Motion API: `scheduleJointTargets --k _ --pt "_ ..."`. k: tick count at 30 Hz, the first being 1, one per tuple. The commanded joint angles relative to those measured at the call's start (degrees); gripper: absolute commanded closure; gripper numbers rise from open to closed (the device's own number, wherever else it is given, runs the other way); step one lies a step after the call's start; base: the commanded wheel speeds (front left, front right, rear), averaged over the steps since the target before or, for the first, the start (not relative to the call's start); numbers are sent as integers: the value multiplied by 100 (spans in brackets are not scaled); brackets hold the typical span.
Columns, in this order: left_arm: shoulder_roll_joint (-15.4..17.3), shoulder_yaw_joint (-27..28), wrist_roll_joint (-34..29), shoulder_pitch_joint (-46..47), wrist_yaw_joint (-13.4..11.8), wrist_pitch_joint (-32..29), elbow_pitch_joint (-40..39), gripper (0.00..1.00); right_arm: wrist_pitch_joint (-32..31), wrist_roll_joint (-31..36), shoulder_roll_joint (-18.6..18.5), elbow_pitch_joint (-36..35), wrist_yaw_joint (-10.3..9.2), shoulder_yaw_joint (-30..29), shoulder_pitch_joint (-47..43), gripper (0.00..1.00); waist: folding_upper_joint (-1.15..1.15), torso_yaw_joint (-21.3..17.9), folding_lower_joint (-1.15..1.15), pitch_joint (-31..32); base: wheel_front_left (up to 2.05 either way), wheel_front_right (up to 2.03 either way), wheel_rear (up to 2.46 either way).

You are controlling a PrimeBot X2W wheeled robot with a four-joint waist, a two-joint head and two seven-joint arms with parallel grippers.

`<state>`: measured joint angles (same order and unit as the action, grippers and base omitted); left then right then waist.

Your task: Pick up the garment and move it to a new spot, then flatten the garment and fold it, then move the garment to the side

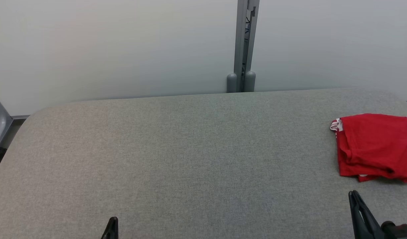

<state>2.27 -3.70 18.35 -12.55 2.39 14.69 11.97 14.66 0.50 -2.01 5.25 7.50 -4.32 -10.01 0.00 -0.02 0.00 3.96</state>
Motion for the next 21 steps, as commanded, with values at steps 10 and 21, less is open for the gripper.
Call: scheduleJointTargets --k 10,21 --pt "9 131 924 246 65 -268 36 100 -279 -1158 -12 125 0 -43 222 100 0 0 0 -30 0 0 0" --pt "20 270 1911 507 134 -550 57 100 -553 -2399 -28 225 0 -65 435 100 0 0 0 -67 0 0 0"
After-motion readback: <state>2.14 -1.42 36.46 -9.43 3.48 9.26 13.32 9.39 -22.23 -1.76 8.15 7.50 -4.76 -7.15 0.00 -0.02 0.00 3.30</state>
